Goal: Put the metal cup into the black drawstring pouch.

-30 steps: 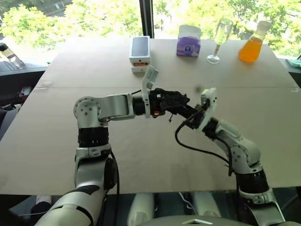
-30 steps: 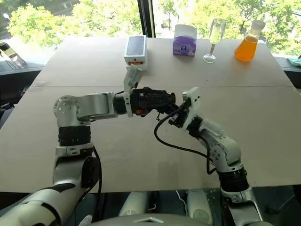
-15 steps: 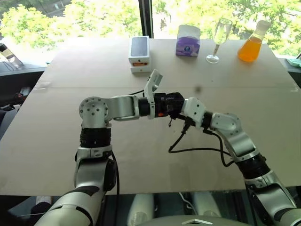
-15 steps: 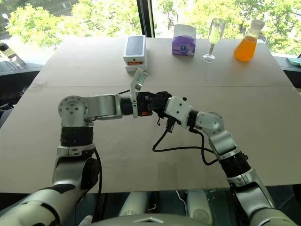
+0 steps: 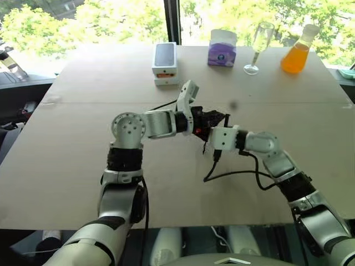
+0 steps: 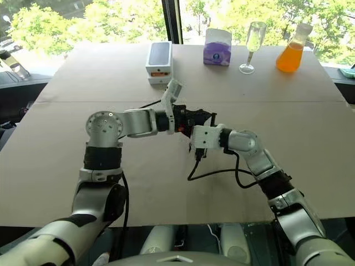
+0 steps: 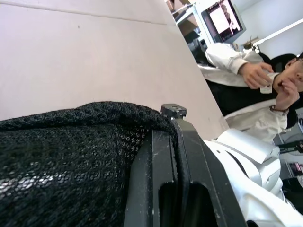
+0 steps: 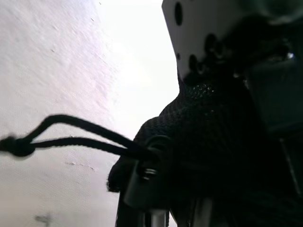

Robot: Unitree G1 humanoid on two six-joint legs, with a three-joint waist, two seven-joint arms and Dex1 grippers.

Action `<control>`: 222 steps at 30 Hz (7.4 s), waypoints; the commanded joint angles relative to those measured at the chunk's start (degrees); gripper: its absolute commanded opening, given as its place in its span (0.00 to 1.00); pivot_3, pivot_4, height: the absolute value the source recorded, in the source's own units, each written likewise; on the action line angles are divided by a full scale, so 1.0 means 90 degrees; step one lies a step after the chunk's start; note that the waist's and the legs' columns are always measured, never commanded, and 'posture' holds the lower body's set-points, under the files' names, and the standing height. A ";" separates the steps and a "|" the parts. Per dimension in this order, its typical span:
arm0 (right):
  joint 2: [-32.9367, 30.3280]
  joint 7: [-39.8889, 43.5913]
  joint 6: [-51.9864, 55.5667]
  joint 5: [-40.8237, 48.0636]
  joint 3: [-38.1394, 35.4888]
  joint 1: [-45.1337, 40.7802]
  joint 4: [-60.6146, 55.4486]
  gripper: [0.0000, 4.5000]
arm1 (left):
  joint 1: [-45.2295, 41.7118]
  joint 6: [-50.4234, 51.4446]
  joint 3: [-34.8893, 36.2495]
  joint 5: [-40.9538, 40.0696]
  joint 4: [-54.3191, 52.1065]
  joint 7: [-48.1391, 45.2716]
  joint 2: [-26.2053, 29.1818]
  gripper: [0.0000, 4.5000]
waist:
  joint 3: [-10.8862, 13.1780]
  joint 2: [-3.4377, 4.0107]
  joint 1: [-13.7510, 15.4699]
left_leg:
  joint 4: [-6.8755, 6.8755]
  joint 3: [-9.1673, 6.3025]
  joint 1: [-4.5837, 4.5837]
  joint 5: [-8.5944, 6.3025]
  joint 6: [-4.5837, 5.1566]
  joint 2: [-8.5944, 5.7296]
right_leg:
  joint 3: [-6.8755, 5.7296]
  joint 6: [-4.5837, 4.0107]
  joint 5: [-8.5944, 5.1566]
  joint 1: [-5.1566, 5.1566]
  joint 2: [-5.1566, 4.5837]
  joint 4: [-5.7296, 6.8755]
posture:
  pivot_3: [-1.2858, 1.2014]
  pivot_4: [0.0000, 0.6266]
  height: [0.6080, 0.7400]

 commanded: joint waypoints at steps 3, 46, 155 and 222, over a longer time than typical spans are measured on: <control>0.0543 -0.0189 -0.0661 -0.0275 0.0555 -0.0187 -0.0199 0.00 | -0.0247 -0.0219 -0.0302 0.0249 -0.0594 -0.0429 -0.0585 0.00 | 0.0001 0.0001 0.0000 | -0.0003 -0.0001 -0.0001 0.0000 -0.0001 0.0005 | -0.0001 0.0000 0.0000 0.0000 0.0000 -0.0002 | 0.52 0.24 0.98; 0.0132 -0.0032 0.3266 0.1303 -0.0451 0.0915 -0.1759 0.81 | 0.1380 -0.1080 0.0295 0.1625 -0.0917 -0.0970 -0.0379 0.00 | 0.0004 0.0004 0.0087 | -0.0004 -0.0036 -0.0005 0.0003 -0.0005 0.0003 | -0.0026 -0.0003 0.0001 0.0015 -0.0007 -0.0009 | 0.52 0.24 0.98; -0.0602 -0.1745 0.8007 0.3518 -0.1619 0.2173 -0.4790 0.00 | 0.0956 -0.0513 -0.0145 0.2147 -0.1371 -0.5180 0.2511 0.52 | 0.0007 0.0004 0.0053 | -0.0008 -0.0038 -0.0009 0.0000 0.0002 0.0005 | -0.0028 -0.0002 -0.0002 0.0007 0.0004 -0.0010 | 0.52 0.24 0.98; -0.3453 0.0015 0.7931 0.3642 -0.1870 -0.0233 -0.5272 0.00 | -0.0335 -0.6024 -0.2308 0.5599 0.1027 -0.6280 -0.0144 0.01 | 0.0014 -0.0002 0.0164 | 0.0007 -0.0026 -0.0020 -0.0018 0.0032 0.0002 | -0.0023 0.0003 -0.0002 0.0006 -0.0002 -0.0022 | 0.52 0.24 0.98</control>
